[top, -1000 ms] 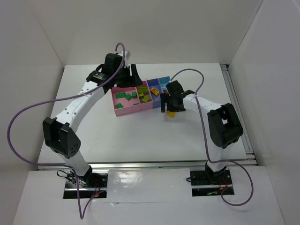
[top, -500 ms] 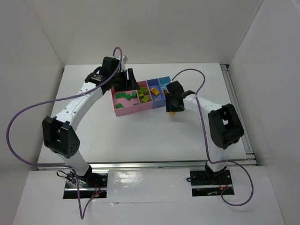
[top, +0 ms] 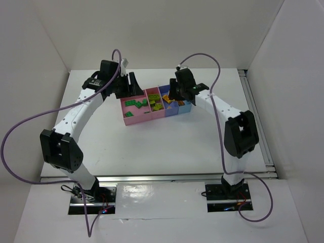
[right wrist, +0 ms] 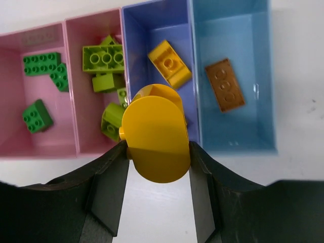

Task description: Sort the legos into containers by color

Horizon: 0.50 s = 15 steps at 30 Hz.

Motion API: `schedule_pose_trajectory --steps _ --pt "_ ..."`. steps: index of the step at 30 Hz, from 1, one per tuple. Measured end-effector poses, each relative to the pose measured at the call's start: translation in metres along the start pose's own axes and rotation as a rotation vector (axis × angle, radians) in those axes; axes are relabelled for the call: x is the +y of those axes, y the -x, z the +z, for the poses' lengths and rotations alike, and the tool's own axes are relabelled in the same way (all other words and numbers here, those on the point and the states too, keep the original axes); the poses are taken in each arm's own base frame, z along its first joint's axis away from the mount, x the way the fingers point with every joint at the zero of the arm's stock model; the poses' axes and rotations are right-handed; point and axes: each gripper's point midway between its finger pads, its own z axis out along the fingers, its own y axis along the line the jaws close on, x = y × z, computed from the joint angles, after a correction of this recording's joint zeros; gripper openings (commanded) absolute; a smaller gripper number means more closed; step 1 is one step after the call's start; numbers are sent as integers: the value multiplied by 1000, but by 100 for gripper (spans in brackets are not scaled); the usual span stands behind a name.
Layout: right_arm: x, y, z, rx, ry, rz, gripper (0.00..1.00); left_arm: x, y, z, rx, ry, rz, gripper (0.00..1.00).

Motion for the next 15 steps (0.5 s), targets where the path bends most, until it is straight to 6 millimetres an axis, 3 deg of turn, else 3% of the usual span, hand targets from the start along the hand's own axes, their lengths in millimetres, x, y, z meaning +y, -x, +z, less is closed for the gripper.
schedule_pose_trajectory --steps 3,4,5,9,15 --pt "9 4 27 13 12 -2 44 2 -4 -4 14 7 -6 72" --pt "12 5 35 17 14 -3 54 1 -4 -6 13 6 -8 72" --pt "14 5 42 22 17 1 78 2 -4 -8 10 7 -10 74" --pt "16 -1 59 48 28 25 100 5 0 -22 -11 8 -36 74" --pt "8 18 43 -19 -31 54 100 10 8 -31 -39 10 -42 76"
